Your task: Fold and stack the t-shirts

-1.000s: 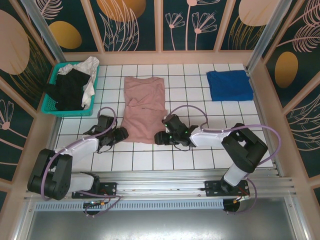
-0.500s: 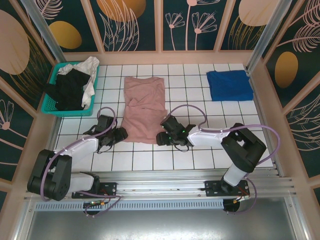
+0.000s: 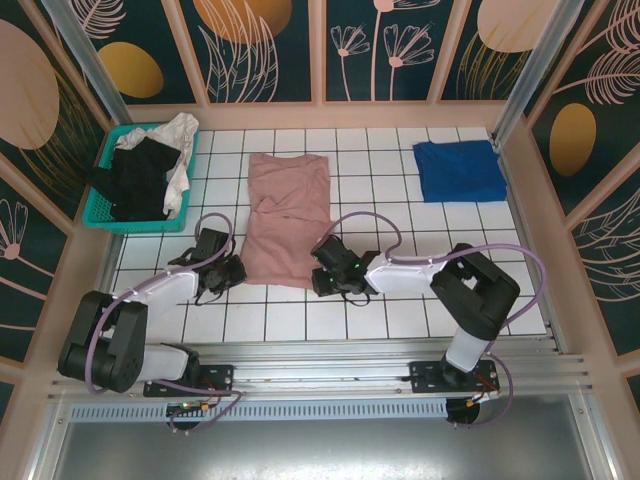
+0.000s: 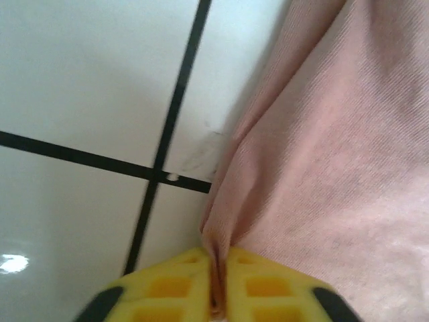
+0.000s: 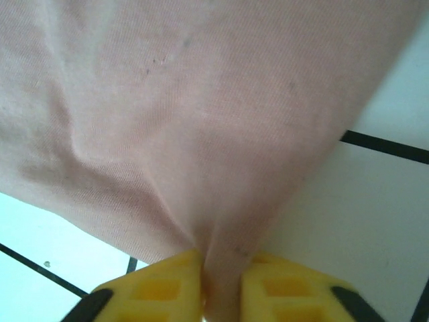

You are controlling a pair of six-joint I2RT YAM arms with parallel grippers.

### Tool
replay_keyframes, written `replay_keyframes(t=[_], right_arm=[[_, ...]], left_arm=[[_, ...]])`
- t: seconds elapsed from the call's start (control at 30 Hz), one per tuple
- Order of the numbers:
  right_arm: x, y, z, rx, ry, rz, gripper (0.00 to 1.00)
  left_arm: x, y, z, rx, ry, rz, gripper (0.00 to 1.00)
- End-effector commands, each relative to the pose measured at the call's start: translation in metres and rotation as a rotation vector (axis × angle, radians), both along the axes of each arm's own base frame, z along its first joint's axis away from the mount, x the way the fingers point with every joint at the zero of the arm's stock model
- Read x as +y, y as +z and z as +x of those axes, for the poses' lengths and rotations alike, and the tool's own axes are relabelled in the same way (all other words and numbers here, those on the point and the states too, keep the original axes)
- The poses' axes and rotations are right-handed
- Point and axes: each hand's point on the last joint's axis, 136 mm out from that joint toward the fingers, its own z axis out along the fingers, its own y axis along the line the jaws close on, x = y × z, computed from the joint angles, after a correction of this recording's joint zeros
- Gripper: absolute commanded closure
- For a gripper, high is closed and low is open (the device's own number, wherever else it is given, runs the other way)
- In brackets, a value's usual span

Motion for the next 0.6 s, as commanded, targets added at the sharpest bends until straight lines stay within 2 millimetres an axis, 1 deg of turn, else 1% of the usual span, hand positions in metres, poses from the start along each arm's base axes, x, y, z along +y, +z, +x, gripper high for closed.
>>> replay_keyframes(t=[0.0,0.03,0.13,0.2,0.3,0.33,0.4,0.47,0.5,0.57], right_arm=[[0.001,0.03,0.012,-0.079,-0.003,-0.003,0.96],[0.003,0.04,0.015,-0.095,0.002,0.012,1.0],[0.007,0.073,0.034,-0.17,0.012,0.033,1.0],[0.012,0.101,0.05,-0.232,0.027,0.061,1.0],[0.014,0.137,0.077,-0.298,0.03,0.101,1.0],[0.014,0.146,0.086,-0.313,0.03,0.113,1.0],[0.01,0.167,0.111,-0.359,0.015,0.127,1.0],[0.011,0.181,0.133,-0.38,0.013,0.159,1.0],[0.012,0.187,0.145,-0.384,0.016,0.181,1.0],[0.017,0.188,0.167,-0.386,0.029,0.184,1.0]], left_arm=[[-0.019,0.027,0.009,-0.064,-0.052,-0.095,1.0],[-0.023,0.036,0.01,-0.086,-0.058,-0.12,1.0],[-0.03,0.068,0.015,-0.158,-0.066,-0.18,1.0],[-0.032,0.091,0.02,-0.206,-0.06,-0.202,1.0],[-0.031,0.125,0.033,-0.284,-0.026,-0.215,1.0],[-0.03,0.135,0.038,-0.311,-0.017,-0.215,1.0],[-0.024,0.158,0.056,-0.378,0.021,-0.184,1.0],[-0.018,0.176,0.076,-0.43,0.053,-0.143,1.0],[-0.013,0.184,0.09,-0.454,0.072,-0.117,1.0],[-0.006,0.191,0.115,-0.473,0.102,-0.094,1.0]])
